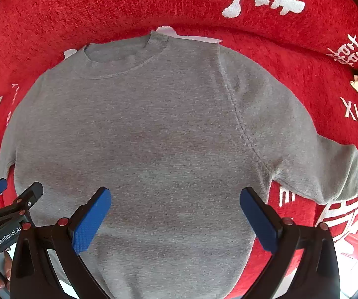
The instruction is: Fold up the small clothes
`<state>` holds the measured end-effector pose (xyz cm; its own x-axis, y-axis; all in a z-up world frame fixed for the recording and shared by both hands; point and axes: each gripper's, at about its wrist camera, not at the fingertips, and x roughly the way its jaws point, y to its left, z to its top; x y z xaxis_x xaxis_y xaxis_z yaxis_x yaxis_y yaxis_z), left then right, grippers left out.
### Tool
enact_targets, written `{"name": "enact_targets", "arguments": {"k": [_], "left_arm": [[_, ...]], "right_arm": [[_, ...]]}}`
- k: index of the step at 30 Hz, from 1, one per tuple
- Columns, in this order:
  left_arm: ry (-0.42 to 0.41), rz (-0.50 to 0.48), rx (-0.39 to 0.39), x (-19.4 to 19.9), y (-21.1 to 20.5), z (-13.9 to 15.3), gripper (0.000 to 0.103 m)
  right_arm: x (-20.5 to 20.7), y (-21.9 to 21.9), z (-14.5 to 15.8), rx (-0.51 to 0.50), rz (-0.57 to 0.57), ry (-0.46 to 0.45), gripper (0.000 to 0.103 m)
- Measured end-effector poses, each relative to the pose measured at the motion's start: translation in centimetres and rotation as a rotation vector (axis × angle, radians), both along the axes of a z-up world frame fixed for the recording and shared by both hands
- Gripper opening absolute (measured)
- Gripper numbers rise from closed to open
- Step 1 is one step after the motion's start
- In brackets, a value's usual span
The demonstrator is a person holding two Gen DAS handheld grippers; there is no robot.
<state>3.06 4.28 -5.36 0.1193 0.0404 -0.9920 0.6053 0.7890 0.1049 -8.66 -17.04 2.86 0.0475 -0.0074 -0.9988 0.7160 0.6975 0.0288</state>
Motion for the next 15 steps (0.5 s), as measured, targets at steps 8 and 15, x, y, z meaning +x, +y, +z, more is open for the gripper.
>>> {"name": "enact_targets", "arguments": {"k": [8, 15], "left_arm": [[0.004, 0.01, -0.009, 0.6, 0.5, -0.2, 0.103], [0.011, 0.01, -0.021, 1.2, 1.0, -0.3, 0.103]], "right_arm": [[0.5, 0.9, 0.0, -0.008, 0.007, 0.003, 0.103], [1.2, 1.3, 0.1, -0.013, 0.015, 0.004, 0.103]]}}
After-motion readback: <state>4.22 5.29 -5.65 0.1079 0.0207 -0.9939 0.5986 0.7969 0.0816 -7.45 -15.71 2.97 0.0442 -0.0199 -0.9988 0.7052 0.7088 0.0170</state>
